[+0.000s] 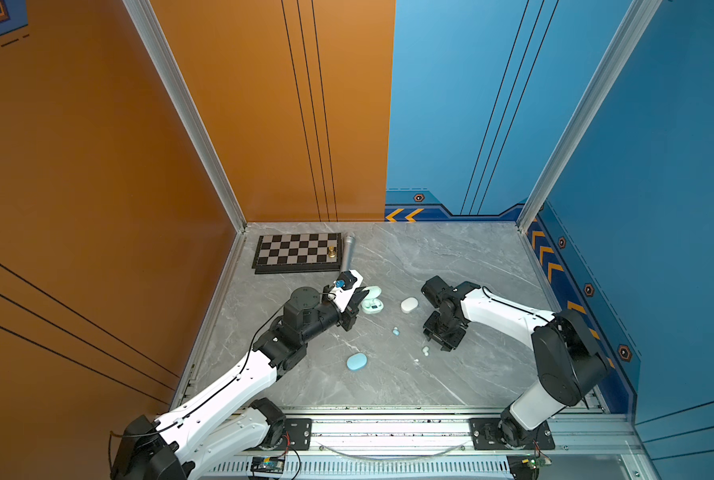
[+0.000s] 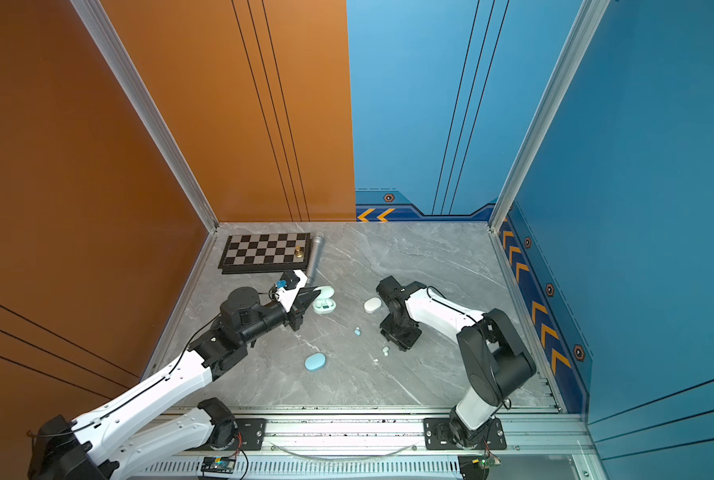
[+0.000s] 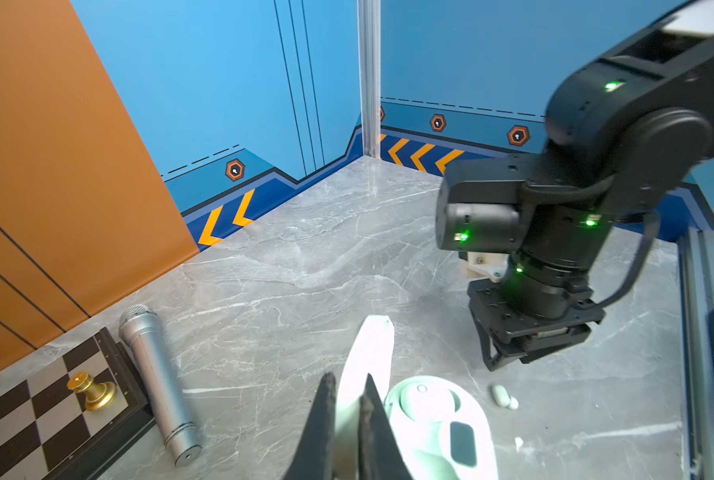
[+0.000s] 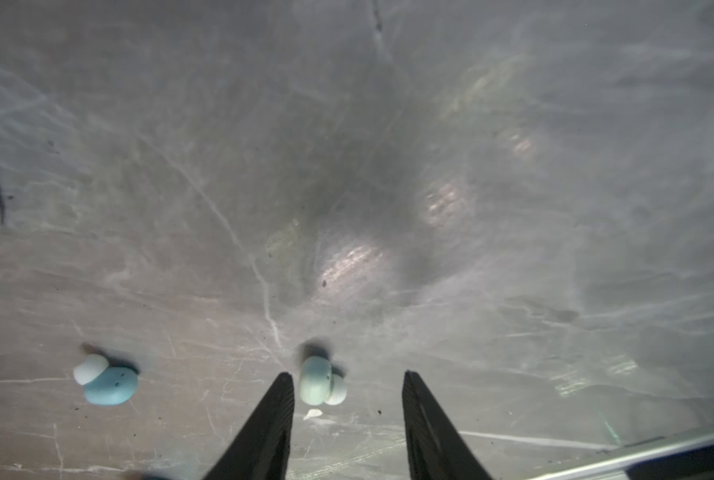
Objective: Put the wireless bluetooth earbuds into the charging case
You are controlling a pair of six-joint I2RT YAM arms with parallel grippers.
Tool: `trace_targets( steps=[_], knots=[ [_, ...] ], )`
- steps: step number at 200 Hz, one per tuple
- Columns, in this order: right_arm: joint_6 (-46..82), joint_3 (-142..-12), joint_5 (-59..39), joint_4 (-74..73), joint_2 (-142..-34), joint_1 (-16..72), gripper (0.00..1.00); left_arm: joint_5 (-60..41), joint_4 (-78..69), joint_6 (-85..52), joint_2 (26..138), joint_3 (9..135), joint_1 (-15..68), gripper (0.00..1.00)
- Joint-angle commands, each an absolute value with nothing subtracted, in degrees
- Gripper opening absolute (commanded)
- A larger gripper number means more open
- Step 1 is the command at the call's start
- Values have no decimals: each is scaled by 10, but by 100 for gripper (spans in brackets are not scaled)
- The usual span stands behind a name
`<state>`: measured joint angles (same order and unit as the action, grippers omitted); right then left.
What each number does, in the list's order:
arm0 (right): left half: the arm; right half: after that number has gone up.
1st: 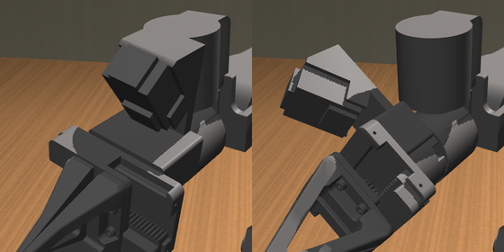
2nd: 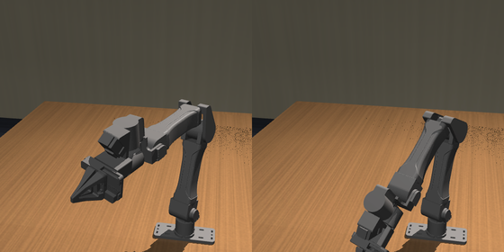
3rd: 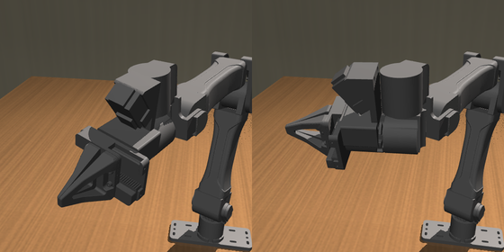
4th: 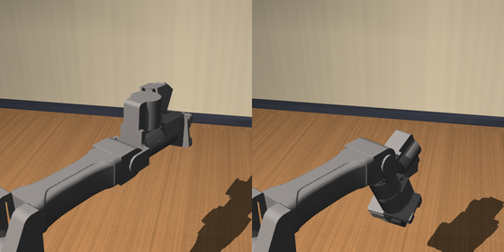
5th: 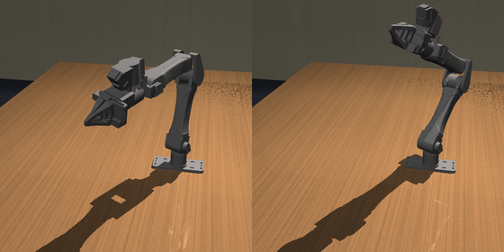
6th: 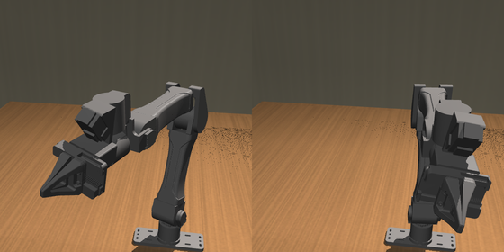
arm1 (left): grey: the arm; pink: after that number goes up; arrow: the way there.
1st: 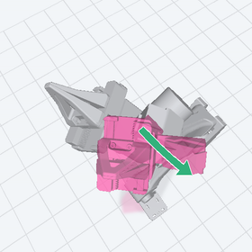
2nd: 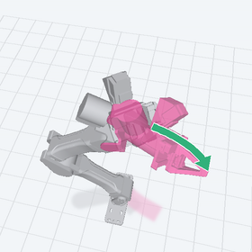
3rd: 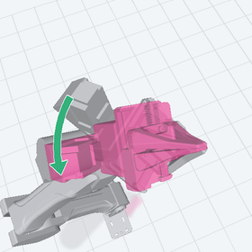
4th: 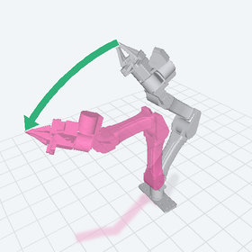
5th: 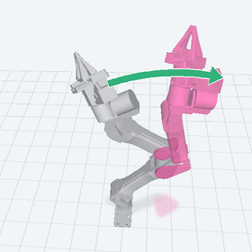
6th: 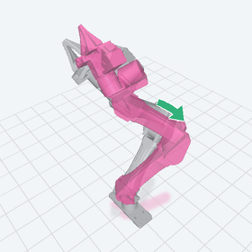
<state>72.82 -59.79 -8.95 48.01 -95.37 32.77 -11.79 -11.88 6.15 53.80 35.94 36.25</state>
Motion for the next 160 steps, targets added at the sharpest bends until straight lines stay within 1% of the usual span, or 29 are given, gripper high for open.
trace_targets(
  steps=[1, 70, 160],
  knots=[
    [786, -629, -96, 469, -974, 341, 46, -144, -104, 71, 520, 348, 369, 0],
    [822, -632, -104, 471, -1000, 352, 41, -138, -92, 72, 490, 339, 366, 0],
    [836, -617, -118, 475, -1013, 358, 39, -125, -77, 70, 461, 327, 374, 0]
  ],
)
